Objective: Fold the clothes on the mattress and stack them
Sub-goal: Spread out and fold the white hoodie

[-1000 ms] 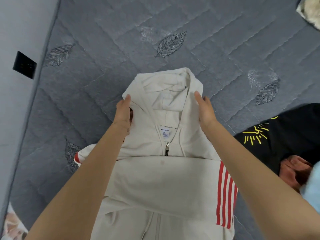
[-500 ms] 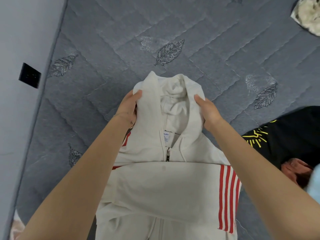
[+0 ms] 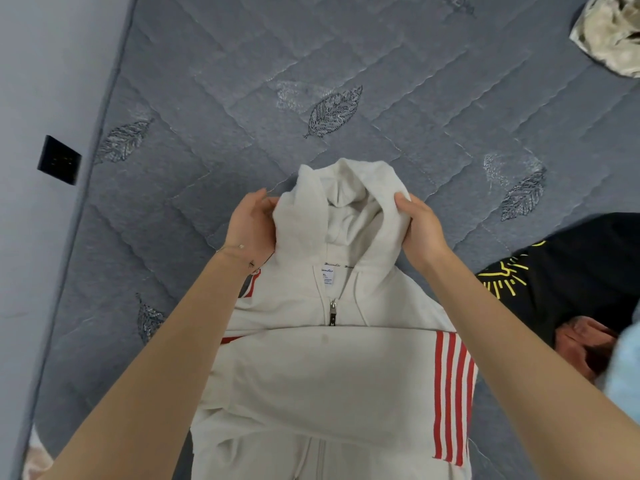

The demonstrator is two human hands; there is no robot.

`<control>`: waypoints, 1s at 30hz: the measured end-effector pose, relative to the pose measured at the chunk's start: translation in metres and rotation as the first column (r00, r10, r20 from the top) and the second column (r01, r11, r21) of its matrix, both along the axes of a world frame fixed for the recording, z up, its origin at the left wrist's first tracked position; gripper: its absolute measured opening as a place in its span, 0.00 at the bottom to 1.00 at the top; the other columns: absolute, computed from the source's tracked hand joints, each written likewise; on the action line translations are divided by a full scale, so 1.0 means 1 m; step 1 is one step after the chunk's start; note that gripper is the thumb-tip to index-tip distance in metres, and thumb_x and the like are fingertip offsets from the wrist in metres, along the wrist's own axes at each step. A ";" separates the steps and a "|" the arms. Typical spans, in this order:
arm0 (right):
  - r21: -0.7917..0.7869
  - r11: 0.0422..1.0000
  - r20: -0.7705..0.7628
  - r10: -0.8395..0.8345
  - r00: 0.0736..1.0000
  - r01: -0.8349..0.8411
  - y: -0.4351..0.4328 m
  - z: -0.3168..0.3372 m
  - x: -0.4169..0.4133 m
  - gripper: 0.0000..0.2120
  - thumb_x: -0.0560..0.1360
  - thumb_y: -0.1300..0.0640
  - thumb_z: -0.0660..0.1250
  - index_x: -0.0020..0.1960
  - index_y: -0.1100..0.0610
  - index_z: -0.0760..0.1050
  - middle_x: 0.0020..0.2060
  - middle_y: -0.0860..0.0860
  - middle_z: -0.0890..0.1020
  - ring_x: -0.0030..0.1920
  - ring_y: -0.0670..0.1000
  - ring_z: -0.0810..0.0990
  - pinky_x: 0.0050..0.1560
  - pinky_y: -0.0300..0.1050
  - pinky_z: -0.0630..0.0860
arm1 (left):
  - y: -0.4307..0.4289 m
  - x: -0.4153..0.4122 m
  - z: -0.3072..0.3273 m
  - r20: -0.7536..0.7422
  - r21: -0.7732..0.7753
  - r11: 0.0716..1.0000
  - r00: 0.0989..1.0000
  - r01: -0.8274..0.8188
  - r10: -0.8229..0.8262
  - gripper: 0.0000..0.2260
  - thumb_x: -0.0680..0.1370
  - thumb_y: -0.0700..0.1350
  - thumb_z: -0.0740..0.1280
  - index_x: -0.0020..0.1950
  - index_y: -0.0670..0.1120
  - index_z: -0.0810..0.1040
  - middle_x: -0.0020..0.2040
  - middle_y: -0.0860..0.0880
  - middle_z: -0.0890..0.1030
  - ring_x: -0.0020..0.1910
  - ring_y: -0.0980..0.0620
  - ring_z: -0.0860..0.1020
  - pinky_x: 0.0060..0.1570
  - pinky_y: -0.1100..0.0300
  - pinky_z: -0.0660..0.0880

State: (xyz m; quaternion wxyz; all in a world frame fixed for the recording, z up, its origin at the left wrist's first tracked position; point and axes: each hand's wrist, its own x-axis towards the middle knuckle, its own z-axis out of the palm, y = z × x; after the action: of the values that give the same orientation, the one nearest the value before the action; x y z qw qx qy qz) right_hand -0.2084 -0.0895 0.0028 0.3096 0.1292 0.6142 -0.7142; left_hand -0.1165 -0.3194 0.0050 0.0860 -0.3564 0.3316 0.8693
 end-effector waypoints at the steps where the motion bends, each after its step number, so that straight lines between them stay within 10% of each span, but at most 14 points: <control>1: -0.032 0.999 0.022 -0.004 1.000 0.005 0.001 0.001 0.001 0.12 0.83 0.59 0.56 0.52 0.56 0.79 0.42 0.48 0.86 0.43 0.45 0.85 0.42 0.37 0.79 | 0.001 -0.002 -0.001 0.043 -0.016 0.999 0.998 0.048 -0.048 0.20 0.83 0.54 0.51 0.49 0.43 0.75 0.41 0.47 0.80 0.44 0.49 0.77 0.49 0.56 0.71; 5: -0.103 0.995 0.094 -0.005 0.996 0.014 0.002 0.006 0.008 0.14 0.83 0.55 0.55 0.54 0.60 0.78 0.48 0.56 0.84 0.51 0.53 0.82 0.63 0.50 0.73 | 0.008 -0.004 -0.006 0.175 -0.097 0.947 0.942 0.306 -0.286 0.22 0.83 0.59 0.52 0.64 0.43 0.71 0.34 0.49 0.79 0.24 0.56 0.74 0.28 0.66 0.71; 8: -0.184 0.982 0.169 -0.012 0.986 0.044 0.000 0.007 0.014 0.17 0.83 0.54 0.55 0.58 0.60 0.79 0.55 0.57 0.83 0.58 0.55 0.81 0.64 0.50 0.75 | 0.019 -0.001 -0.013 0.240 -0.081 0.913 0.897 0.399 -0.371 0.17 0.82 0.58 0.55 0.55 0.46 0.73 0.30 0.52 0.74 0.24 0.56 0.67 0.28 0.67 0.71; 13: -0.269 0.961 0.210 -0.001 0.978 0.059 -0.007 0.012 0.025 0.17 0.82 0.52 0.56 0.58 0.59 0.80 0.53 0.56 0.85 0.55 0.53 0.83 0.52 0.46 0.81 | 0.032 -0.001 -0.021 0.259 -0.028 0.915 0.887 0.401 -0.381 0.21 0.82 0.56 0.56 0.68 0.44 0.73 0.63 0.46 0.77 0.61 0.47 0.76 0.67 0.48 0.70; 16: -0.248 0.969 0.174 0.051 0.983 -0.007 -0.006 0.016 0.025 0.17 0.78 0.46 0.62 0.52 0.57 0.83 0.51 0.56 0.84 0.53 0.54 0.83 0.49 0.45 0.79 | 0.035 -0.002 -0.017 0.208 -0.046 0.928 0.912 0.371 -0.354 0.23 0.80 0.55 0.60 0.72 0.46 0.69 0.68 0.47 0.75 0.68 0.45 0.73 0.71 0.46 0.64; 20: -0.093 0.983 0.132 0.171 0.976 -0.160 -0.002 0.017 0.016 0.22 0.74 0.34 0.62 0.40 0.52 0.78 0.34 0.50 0.57 0.33 0.50 0.58 0.36 0.43 0.58 | 0.031 -0.004 -0.012 0.136 -0.201 0.899 0.919 0.390 -0.369 0.21 0.79 0.60 0.60 0.66 0.49 0.74 0.62 0.49 0.79 0.61 0.51 0.77 0.63 0.54 0.74; 25: 0.130 0.923 0.053 0.359 0.932 -0.363 -0.004 0.030 0.014 0.30 0.74 0.36 0.65 0.58 0.61 0.81 0.53 0.57 0.84 0.54 0.56 0.83 0.60 0.51 0.77 | 0.026 -0.003 -0.001 0.066 -0.269 0.853 0.892 0.448 -0.448 0.12 0.81 0.54 0.61 0.53 0.46 0.73 0.39 0.52 0.77 0.39 0.51 0.72 0.38 0.64 0.74; 30: 0.111 0.959 -0.040 0.268 0.963 -0.262 0.000 0.045 0.021 0.13 0.78 0.53 0.67 0.52 0.64 0.78 0.44 0.60 0.79 0.42 0.55 0.76 0.45 0.47 0.73 | 0.025 0.002 0.015 0.000 -0.166 0.825 0.837 0.540 -0.547 0.36 0.72 0.68 0.63 0.73 0.46 0.70 0.68 0.48 0.73 0.68 0.48 0.70 0.73 0.44 0.61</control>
State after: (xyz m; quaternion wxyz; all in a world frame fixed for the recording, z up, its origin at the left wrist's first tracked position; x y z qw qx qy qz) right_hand -0.1875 -0.0899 0.0476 0.3783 0.0421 0.6708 -0.6365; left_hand -0.1142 -0.2940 0.0197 0.2931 -0.2322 0.4894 0.7878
